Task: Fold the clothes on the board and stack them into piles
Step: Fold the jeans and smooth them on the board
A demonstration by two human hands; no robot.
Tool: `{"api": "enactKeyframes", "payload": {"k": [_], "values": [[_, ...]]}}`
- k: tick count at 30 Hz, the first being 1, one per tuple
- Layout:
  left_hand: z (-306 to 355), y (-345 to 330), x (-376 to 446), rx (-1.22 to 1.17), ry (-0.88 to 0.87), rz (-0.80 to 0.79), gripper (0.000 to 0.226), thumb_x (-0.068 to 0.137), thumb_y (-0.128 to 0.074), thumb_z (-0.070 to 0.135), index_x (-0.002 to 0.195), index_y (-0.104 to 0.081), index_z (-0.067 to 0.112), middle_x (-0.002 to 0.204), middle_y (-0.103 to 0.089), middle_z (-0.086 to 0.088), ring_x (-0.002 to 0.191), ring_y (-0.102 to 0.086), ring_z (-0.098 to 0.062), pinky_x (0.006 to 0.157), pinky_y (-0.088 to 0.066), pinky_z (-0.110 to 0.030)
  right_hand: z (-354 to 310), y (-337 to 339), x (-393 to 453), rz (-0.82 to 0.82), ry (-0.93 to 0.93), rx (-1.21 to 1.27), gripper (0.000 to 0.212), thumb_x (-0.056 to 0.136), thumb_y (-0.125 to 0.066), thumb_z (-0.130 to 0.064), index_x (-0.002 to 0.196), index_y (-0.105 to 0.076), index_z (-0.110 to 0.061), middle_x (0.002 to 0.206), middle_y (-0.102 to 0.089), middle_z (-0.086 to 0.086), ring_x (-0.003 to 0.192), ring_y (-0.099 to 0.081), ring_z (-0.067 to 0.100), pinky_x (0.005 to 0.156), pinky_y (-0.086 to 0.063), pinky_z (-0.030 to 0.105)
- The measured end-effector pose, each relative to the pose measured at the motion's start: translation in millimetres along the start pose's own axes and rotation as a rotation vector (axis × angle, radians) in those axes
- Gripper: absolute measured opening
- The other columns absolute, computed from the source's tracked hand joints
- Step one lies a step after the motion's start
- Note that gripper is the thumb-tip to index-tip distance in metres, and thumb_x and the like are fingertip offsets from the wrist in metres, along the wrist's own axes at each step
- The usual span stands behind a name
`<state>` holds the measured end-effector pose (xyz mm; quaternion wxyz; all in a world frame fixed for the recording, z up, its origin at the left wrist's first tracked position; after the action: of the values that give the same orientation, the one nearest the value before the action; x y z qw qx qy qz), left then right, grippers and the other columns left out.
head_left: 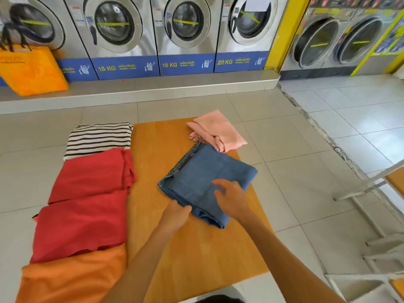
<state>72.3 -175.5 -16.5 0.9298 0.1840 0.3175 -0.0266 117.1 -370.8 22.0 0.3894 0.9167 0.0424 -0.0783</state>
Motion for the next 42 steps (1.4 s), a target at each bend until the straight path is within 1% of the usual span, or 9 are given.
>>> {"api": "enactKeyframes", "payload": {"k": [2,6,9,11,16,24,31,38,42], "values": [[6,-12,16,-0.018,0.019,0.014,0.007,0.094,-0.056,0.028,0.098,-0.058,0.023,0.102,-0.065,-0.005,0.09,-0.062,-0.022,0.081,-0.053,-0.041,13,10,22,-0.006,-0.005,-0.021,0.034,0.095,-0.056,-0.012,0.127,-0.065,-0.021,0.076,-0.054,0.004,0.077,-0.059,0.025,0.065,-0.044,0.027],[9,-22,43,-0.1,0.071,0.199,0.06,0.086,-0.069,0.04,0.13,-0.05,0.005,0.108,-0.065,-0.001,0.093,-0.064,-0.021,0.068,-0.051,-0.033,35,25,66,-0.04,0.001,-0.167,0.038,0.095,-0.056,-0.019,0.131,-0.065,-0.027,0.1,-0.058,0.012,0.106,-0.052,0.033,0.093,-0.048,0.039],[9,-30,49,-0.114,0.073,0.331,0.081,0.08,-0.077,0.04,0.144,-0.038,0.008,0.129,-0.059,0.0,0.116,-0.06,-0.026,0.088,-0.054,-0.037,44,37,90,-0.075,-0.015,-0.338,0.042,0.096,-0.053,-0.028,0.137,-0.058,-0.032,0.136,-0.047,0.011,0.13,-0.04,0.032,0.107,-0.038,0.044],[6,-35,52,-0.109,0.101,0.377,0.077,0.078,-0.079,0.039,0.141,-0.045,0.01,0.135,-0.059,-0.002,0.12,-0.06,-0.027,0.096,-0.053,-0.04,47,42,107,-0.096,-0.005,-0.441,0.044,0.096,-0.051,-0.034,0.14,-0.053,-0.037,0.148,-0.039,0.007,0.135,-0.036,0.031,0.107,-0.034,0.046],[-6,-30,58,-0.357,0.226,0.374,0.043,0.07,-0.088,0.021,0.105,-0.069,0.007,0.106,-0.074,-0.005,0.093,-0.071,-0.025,0.077,-0.06,-0.04,68,32,136,-0.269,0.002,-0.594,0.062,0.094,-0.049,-0.054,0.152,-0.03,-0.042,0.157,-0.029,0.007,0.136,-0.036,0.035,0.108,-0.033,0.049],[-5,-19,47,-0.426,0.296,0.222,0.025,0.08,-0.08,0.02,0.1,-0.068,0.012,0.092,-0.073,-0.004,0.071,-0.065,-0.018,0.048,-0.045,-0.023,81,26,142,-0.335,-0.017,-0.495,0.093,0.078,-0.054,-0.078,0.154,-0.009,-0.05,0.132,-0.04,0.011,0.114,-0.048,0.034,0.092,-0.05,0.046],[-14,12,47,-0.332,0.28,0.343,0.026,0.075,-0.08,0.015,0.097,-0.067,0.014,0.101,-0.072,-0.001,0.091,-0.069,-0.022,0.076,-0.058,-0.042,78,5,122,-0.457,-0.065,-0.22,0.096,0.083,-0.064,-0.065,0.156,-0.004,-0.048,0.14,-0.055,0.006,0.117,-0.06,0.032,0.09,-0.051,0.038],[0,42,64,-0.3,0.257,0.373,0.056,0.068,-0.082,0.044,0.113,-0.054,0.025,0.105,-0.068,0.009,0.09,-0.07,-0.018,0.07,-0.06,-0.044,63,-14,113,-0.48,-0.138,-0.047,0.095,0.087,-0.065,-0.056,0.156,0.0,-0.05,0.161,-0.036,-0.003,0.136,-0.048,0.033,0.106,-0.044,0.043],[9,65,73,-0.376,0.176,0.325,0.07,0.07,-0.086,0.035,0.127,-0.047,0.027,0.117,-0.063,0.011,0.099,-0.067,-0.013,0.078,-0.058,-0.038,48,-22,107,-0.461,-0.143,0.012,0.087,0.09,-0.065,-0.046,0.156,-0.009,-0.05,0.159,-0.038,-0.006,0.137,-0.047,0.027,0.106,-0.042,0.039]]}}
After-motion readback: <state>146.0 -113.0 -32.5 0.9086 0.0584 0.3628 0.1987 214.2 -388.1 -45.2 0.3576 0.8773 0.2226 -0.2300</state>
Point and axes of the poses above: each hand's wrist, its own x-axis towards the middle knuckle, its own y-axis out of the back of the hand, z = x × y, the point moved 6 cm from there along x, towards the middle knuckle
